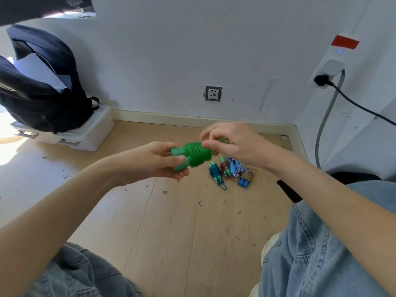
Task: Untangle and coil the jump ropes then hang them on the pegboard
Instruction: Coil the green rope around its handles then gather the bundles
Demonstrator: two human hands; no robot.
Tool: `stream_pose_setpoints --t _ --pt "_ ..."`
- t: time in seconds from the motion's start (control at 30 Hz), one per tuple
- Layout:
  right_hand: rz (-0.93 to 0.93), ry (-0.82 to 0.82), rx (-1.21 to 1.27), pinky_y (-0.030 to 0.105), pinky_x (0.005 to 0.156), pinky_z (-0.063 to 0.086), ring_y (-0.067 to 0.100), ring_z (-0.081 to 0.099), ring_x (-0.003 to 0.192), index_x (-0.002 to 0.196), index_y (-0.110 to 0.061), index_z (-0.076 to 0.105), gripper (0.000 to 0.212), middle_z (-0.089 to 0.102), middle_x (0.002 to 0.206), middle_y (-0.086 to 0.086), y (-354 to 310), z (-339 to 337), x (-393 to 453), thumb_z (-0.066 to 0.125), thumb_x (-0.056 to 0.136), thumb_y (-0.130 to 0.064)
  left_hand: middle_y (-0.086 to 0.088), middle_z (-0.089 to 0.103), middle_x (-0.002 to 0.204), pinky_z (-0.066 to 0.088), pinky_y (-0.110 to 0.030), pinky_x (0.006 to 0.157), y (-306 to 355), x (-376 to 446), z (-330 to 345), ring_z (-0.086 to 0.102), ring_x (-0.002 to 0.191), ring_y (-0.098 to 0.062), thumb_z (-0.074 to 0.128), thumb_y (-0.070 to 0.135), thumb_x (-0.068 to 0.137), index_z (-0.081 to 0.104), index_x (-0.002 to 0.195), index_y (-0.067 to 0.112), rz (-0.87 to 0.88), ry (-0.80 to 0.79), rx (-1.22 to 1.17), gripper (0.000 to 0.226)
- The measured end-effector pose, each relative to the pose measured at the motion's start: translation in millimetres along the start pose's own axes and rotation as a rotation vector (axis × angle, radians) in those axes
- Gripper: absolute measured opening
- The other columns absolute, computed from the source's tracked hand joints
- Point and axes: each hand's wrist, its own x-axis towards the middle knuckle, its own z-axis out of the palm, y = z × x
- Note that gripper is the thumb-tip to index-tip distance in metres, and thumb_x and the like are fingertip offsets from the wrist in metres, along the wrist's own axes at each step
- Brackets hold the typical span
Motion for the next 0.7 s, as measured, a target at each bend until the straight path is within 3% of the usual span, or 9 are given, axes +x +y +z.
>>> stream_pose_setpoints --t 0.1,0.17,0.23,0.33,0.43,0.5,0.6,0.7 --pt "0.082 0.020 0.063 0.020 0.051 0.047 0.003 0.062 0.053 0.081 -0.007 0.064 0.034 0.061 0.070 -0.005 0.3 9.9 -0.5 0.051 0.092 -0.036 0.002 0.062 0.115 0.050 -0.019 0.083 0.9 -2.3 1.2 0.062 0.102 -0.012 0.058 0.028 0.087 0.052 0.123 0.020 0.028 0.019 0.321 0.037" --pt "0.100 0.115 0.078 0.013 0.043 0.041 0.004 0.063 0.048 0.072 -0.013 0.059 0.032 0.061 0.064 -0.002 -0.4 15.0 -1.2 0.051 0.091 -0.038 0.011 0.051 0.126 0.044 -0.022 0.091 3.0 -0.7 4.3 0.054 0.111 -0.009 0.066 0.033 0.081 0.040 0.132 0.029 0.084 0.103 0.475 0.057" --pt "0.123 0.176 0.179 0.009 0.039 0.037 0.008 0.065 0.048 0.068 -0.017 0.055 0.031 0.061 0.063 0.000 -1.6 16.6 -2.0 0.052 0.092 -0.037 0.013 0.044 0.123 0.039 -0.025 0.095 4.4 1.0 12.4 0.044 0.113 -0.007 0.067 0.043 0.077 0.034 0.136 0.030 0.203 0.216 0.747 0.069" --pt "0.165 0.162 0.391 0.010 0.036 0.036 0.013 0.065 0.046 0.070 -0.012 0.055 0.031 0.064 0.065 0.003 -3.8 18.6 -3.8 0.051 0.093 -0.033 0.016 0.048 0.107 0.037 -0.023 0.087 3.8 6.7 26.0 0.043 0.100 -0.007 0.062 0.053 0.076 0.046 0.123 0.027 0.457 0.392 0.958 0.056" --pt "0.220 0.031 0.580 0.018 0.036 0.043 0.023 0.068 0.053 0.078 0.000 0.055 0.037 0.069 0.070 0.014 -2.9 19.4 -4.0 0.052 0.092 -0.034 0.008 0.063 0.086 0.044 -0.023 0.066 7.0 8.1 27.0 0.056 0.076 -0.011 0.067 0.042 0.077 0.059 0.103 0.021 0.481 0.338 0.759 0.034" --pt "0.288 -0.051 0.608 0.019 0.039 0.045 0.018 0.065 0.051 0.083 0.004 0.059 0.046 0.068 0.065 0.008 0.1 11.4 -1.8 0.058 0.085 -0.041 0.000 0.067 0.087 0.050 -0.025 0.069 7.9 6.0 23.0 0.061 0.077 -0.016 0.069 0.032 0.078 0.061 0.102 0.015 0.435 0.180 0.529 0.031" --pt "0.398 -0.064 0.788 0.014 0.034 0.029 0.006 0.040 0.035 0.095 0.012 0.058 0.062 0.056 0.053 -0.004 9.2 -3.6 1.0 0.067 0.071 -0.045 0.002 0.067 0.087 0.052 -0.022 0.070 9.0 0.1 15.9 0.062 0.078 -0.013 0.065 0.033 0.080 0.063 0.101 0.014 0.387 -0.001 0.065 0.028" --pt "0.405 0.018 0.983 0.012 0.034 0.023 0.002 0.032 0.034 0.090 0.002 0.064 0.044 0.051 0.051 -0.007 13.8 -7.2 1.9 0.069 0.069 -0.036 -0.002 0.067 0.095 0.053 -0.028 0.074 8.6 0.8 8.8 0.062 0.084 -0.014 0.061 0.036 0.082 0.067 0.104 0.017 0.328 0.008 -0.272 0.030"
